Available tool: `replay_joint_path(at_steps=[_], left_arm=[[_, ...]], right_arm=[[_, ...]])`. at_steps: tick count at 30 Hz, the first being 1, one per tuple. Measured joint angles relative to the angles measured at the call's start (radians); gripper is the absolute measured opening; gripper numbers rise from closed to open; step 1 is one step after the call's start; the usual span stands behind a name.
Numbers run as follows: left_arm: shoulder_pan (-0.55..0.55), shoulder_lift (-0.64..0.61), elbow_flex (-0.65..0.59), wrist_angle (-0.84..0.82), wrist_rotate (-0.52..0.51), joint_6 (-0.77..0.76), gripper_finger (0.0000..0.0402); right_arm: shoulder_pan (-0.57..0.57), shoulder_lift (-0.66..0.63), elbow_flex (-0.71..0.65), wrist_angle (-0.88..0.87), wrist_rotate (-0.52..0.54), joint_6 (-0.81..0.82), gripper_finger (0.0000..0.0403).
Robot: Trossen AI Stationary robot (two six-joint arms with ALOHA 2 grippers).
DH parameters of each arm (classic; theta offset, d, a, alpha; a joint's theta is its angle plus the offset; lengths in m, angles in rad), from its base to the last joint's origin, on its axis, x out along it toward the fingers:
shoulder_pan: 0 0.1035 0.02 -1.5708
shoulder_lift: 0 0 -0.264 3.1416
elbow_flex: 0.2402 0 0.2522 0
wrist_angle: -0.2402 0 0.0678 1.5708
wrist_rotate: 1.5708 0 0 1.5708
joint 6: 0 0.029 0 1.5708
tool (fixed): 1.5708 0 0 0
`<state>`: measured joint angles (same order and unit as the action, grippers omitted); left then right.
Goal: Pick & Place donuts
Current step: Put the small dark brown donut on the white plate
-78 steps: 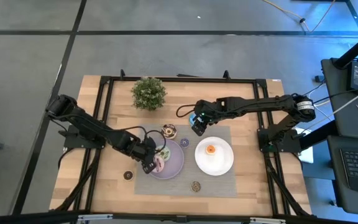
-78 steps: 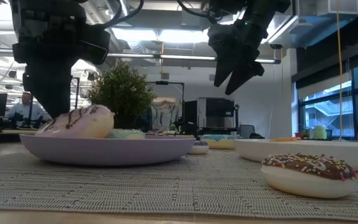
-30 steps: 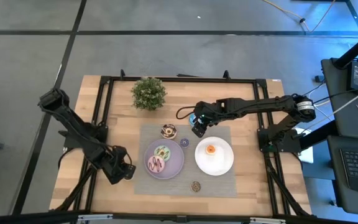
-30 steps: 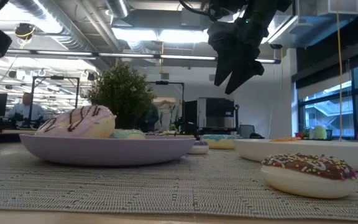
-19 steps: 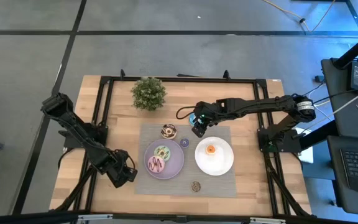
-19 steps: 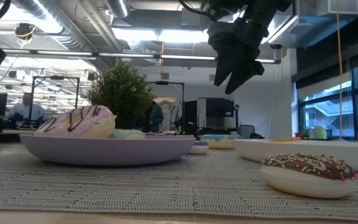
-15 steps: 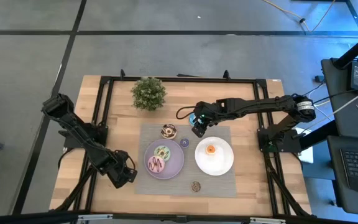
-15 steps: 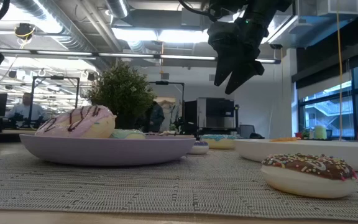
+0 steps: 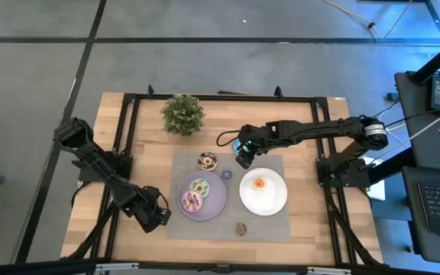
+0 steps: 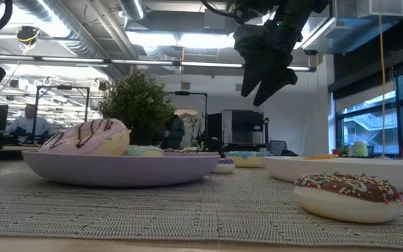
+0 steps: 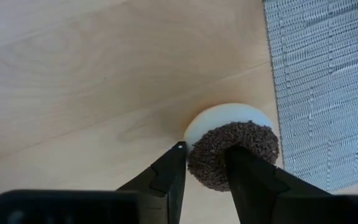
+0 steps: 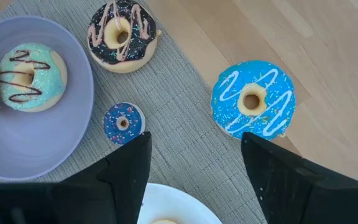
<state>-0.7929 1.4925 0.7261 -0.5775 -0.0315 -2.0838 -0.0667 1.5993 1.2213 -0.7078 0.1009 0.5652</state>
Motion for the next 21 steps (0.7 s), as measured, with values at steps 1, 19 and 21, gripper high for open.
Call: replay_joint_path(at_steps=[1,19,21], left_arm=[[0.002,0.0,0.0,0.001,0.0,0.0,0.0103],[0.017,-0.046,0.0,0.006,-0.059,0.019,0.0045],[0.017,-0.072,0.012,-0.001,-0.125,0.023,0.0046]], right_arm=[[0.0,0.0,0.0,0.0,0.0,0.0,0.025],[0.025,0.0,0.002,0.121,-0.1,-0.058,0.025],[0.038,0.0,0.006,0.178,-0.139,-0.066,0.025]])
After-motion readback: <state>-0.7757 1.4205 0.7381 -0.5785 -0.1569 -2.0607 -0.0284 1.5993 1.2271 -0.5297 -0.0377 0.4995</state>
